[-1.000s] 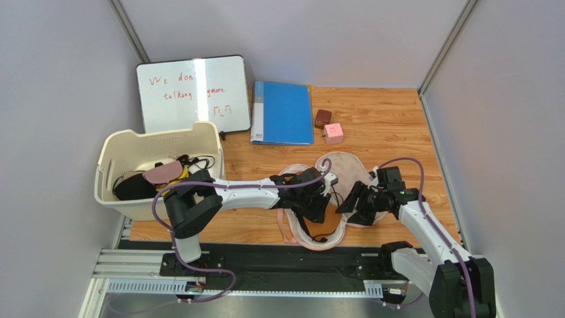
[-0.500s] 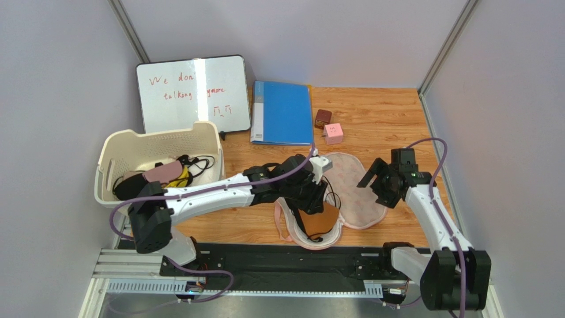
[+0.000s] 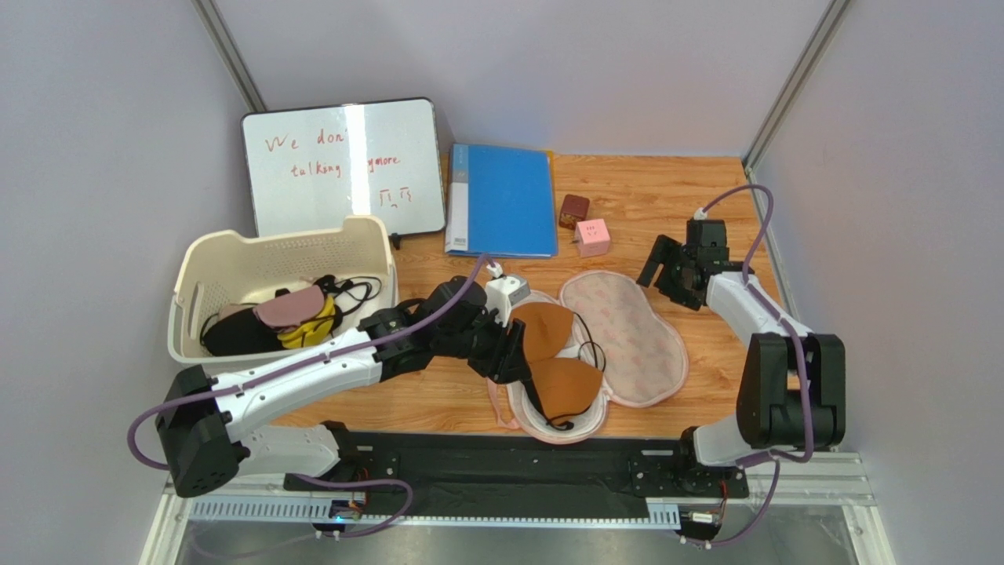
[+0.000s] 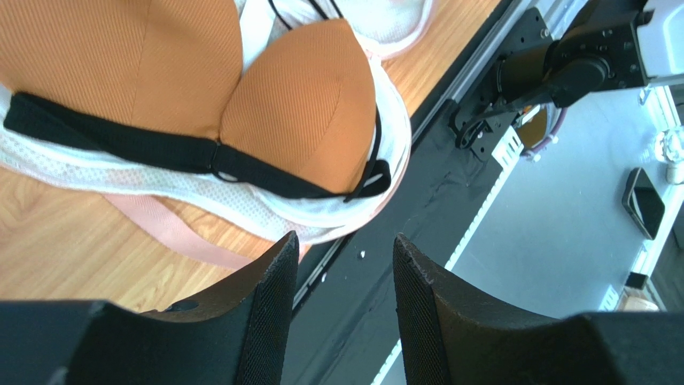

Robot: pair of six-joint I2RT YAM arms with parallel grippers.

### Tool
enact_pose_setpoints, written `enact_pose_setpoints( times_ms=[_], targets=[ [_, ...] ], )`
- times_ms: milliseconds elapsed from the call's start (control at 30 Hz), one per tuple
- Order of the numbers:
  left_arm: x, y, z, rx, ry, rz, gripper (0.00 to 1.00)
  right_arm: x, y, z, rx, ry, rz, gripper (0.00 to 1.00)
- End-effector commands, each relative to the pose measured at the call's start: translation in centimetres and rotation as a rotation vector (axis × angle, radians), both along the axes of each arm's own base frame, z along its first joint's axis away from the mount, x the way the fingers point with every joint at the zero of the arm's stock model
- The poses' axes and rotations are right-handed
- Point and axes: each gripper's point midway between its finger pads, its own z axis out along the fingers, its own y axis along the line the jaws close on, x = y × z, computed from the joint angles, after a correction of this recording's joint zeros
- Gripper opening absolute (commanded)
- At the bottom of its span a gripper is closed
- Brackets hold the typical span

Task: Place the bra in the laundry bag and zip it closed

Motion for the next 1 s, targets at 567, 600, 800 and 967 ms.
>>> enact_pose_setpoints(
  times_ms=[567, 600, 800, 967],
  targets=[
    [-1.0, 3.7, 2.3, -0.085, -0.03, 0.11, 0.52, 0.9, 1.6, -4.3, 0.026, 0.113, 0.141, 0.15],
    [-1.0, 3.6, 2.3, -0.081, -0.024, 0.112, 0.52, 0.7, 1.6, -3.9, 0.032, 0.118, 0.126, 0.13],
    [0.4, 2.0, 3.6, -0.08, 0.015, 0.158, 0.59, -1.4, 5.1, 0.4, 0.104, 0.086, 0.142, 0.0],
    [2.6, -0.1, 4.9, -0.086, 0.093, 0.27, 0.61, -3.2, 8.1, 3.9, 0.156, 0.031, 0.199, 0.0]
  ],
)
